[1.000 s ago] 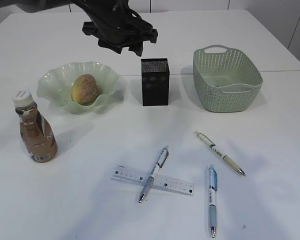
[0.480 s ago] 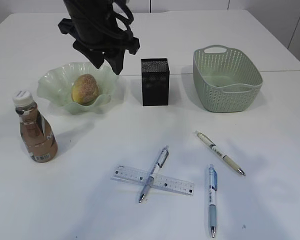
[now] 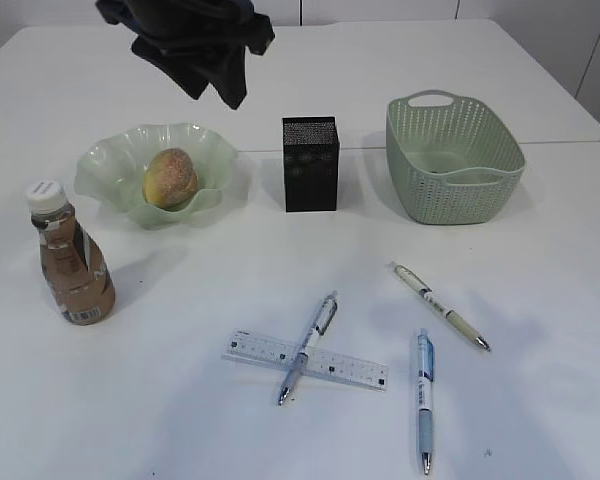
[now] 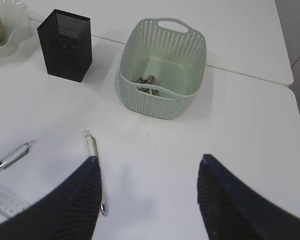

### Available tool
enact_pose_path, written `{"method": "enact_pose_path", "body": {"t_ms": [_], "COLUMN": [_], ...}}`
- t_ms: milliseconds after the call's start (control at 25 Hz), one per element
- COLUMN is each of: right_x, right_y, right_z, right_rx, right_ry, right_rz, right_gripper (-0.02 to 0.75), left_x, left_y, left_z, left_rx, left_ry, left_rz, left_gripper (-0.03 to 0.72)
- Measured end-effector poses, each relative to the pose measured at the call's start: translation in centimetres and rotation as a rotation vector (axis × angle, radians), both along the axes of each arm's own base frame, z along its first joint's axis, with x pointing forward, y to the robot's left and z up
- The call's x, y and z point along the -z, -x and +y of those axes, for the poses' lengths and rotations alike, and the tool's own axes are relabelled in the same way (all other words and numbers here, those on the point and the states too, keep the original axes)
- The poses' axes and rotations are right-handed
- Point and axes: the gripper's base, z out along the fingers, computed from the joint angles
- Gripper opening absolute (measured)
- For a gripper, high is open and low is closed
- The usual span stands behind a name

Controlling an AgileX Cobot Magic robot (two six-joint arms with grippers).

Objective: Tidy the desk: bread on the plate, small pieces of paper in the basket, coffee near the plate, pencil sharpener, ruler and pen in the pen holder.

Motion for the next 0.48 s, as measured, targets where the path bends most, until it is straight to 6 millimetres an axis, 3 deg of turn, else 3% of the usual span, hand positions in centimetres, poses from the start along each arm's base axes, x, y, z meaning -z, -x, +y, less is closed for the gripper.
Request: {"method": "enact_pose_path", "body": {"t_ms": [280, 480], "right_x": [0.0, 0.1], "right_y": [0.0, 0.0], "right_z": [0.0, 0.0], "right_rx": [0.002, 0.003], "right_ry": [0.001, 0.001], "right_rz": [0.006, 0.008], "right_gripper": [0.478, 0.477], "left_x": [-2.3, -2.7], "left_y": [2.2, 4.8], "left_z": [1.3, 2.9], "left_rx": [0.004, 0.004], "left_ry": [0.019, 0.002], "left_rz": [-0.026, -0.002], "left_gripper": [0.31, 0.31]}}
